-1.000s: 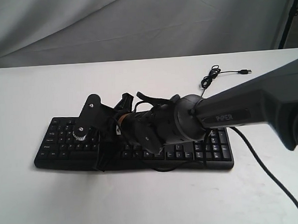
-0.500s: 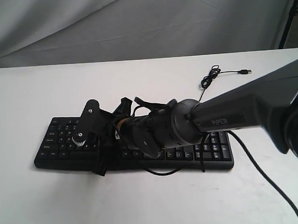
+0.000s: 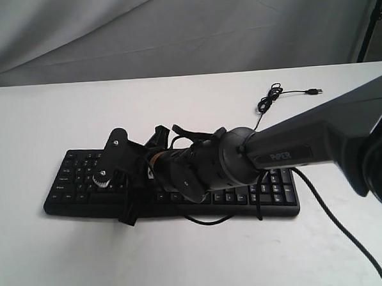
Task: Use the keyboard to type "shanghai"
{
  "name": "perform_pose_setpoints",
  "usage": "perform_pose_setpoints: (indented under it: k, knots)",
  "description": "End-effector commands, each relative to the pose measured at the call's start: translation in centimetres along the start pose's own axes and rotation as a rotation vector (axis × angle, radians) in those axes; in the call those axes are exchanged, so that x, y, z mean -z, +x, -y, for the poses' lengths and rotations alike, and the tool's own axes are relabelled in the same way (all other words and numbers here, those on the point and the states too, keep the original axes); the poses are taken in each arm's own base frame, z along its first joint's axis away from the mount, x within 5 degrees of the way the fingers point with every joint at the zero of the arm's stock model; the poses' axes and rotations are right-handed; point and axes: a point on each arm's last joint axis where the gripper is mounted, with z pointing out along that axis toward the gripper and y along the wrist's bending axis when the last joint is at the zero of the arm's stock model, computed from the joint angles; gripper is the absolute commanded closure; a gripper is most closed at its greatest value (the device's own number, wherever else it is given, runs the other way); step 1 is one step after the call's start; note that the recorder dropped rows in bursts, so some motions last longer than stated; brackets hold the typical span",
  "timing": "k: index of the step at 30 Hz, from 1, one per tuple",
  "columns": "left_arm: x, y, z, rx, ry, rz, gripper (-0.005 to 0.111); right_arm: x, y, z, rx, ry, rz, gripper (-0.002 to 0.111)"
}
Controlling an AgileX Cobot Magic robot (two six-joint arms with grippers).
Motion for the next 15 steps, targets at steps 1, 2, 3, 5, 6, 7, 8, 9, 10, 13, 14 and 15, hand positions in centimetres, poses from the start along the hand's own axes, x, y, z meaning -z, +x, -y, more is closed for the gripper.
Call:
perform_pose_setpoints:
  k: [1,2,3,5,6,7,8,9,10,13,14,15]
  knots:
    - [-0.01,0.1,0.01,-0.002,0.002,0.002,0.107,-0.15,0.31,-0.34,0.007,-0.015,-0.021,0.108]
    - [-0.01,0.1,0.01,-0.002,0.002,0.002,0.107,-0.15,0.34,-0.36,0.007,-0.018,-0.025,0.108]
    - [-0.01,0.1,0.01,-0.002,0.002,0.002,0.107,-0.15,0.36,-0.37,0.007,-0.019,-0.027,0.108]
    - [-0.01,0.1,0.01,-0.002,0.002,0.002,0.107,-0.15,0.36,-0.37,0.009,-0.019,-0.027,0.108]
    - [-0.01,0.1,0.01,-0.002,0.002,0.002,0.107,-0.15,0.36,-0.37,0.009,-0.019,-0.027,0.108]
    - [-0.01,0.1,0.01,-0.002,0.002,0.002,0.107,-0.15,0.36,-0.37,0.009,-0.019,-0.027,0.108]
    - [-0.01,0.1,0.01,-0.002,0.002,0.002,0.107,-0.15,0.36,-0.37,0.009,-0.019,-0.027,0.108]
    - [-0.01,0.1,0.01,-0.002,0.002,0.002,0.107,-0.15,0.36,-0.37,0.009,-0.019,-0.027,0.108]
    - [-0.01,0.1,0.01,-0.002,0.002,0.002,0.107,-0.15,0.36,-0.37,0.009,-0.019,-0.027,0.108]
    - [-0.01,0.1,0.01,-0.002,0.002,0.002,0.107,-0.15,0.36,-0.37,0.009,-0.019,-0.027,0.108]
    - [-0.01,0.1,0.01,-0.002,0.002,0.002,0.107,-0.15,0.36,-0.37,0.009,-0.019,-0.027,0.108]
    - [-0.01,0.1,0.01,-0.002,0.002,0.002,0.107,-0.15,0.36,-0.37,0.009,-0.019,-0.027,0.108]
